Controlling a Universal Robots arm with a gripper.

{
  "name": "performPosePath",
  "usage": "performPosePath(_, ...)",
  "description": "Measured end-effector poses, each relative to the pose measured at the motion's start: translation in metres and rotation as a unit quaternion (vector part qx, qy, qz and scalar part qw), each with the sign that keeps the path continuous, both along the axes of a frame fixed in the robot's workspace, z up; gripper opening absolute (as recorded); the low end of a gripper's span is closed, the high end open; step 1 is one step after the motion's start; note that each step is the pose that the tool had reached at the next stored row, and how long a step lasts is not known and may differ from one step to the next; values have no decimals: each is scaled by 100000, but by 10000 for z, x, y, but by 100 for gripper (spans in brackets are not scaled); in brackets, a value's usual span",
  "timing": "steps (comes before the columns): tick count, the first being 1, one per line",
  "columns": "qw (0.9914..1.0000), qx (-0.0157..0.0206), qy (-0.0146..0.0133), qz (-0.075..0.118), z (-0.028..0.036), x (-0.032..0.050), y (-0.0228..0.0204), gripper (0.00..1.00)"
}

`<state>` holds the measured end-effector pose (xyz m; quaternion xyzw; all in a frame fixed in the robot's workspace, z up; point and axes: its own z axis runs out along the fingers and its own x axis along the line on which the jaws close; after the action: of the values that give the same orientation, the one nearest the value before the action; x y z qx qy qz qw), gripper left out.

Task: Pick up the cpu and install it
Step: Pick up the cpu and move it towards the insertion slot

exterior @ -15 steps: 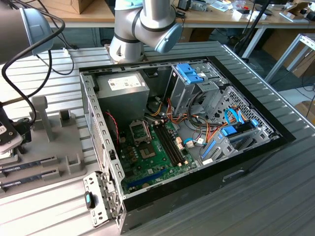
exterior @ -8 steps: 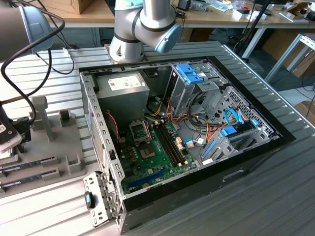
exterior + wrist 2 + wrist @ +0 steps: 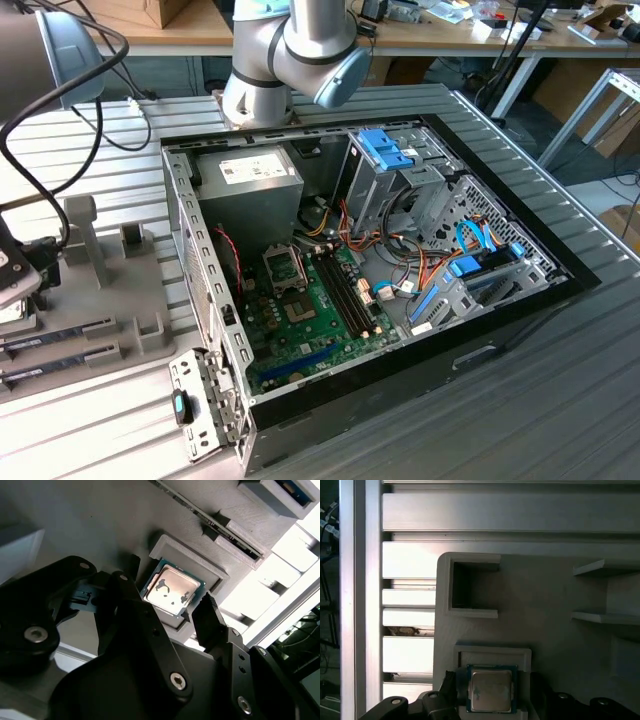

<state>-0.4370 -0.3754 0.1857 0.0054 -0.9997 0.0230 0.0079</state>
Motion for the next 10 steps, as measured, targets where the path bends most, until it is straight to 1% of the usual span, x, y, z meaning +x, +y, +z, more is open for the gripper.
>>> performPosePath(3,100000,-53,1,-5,3,0,2,69)
performPosePath(10,100000,-53,-1,-5,19,-2,1,69)
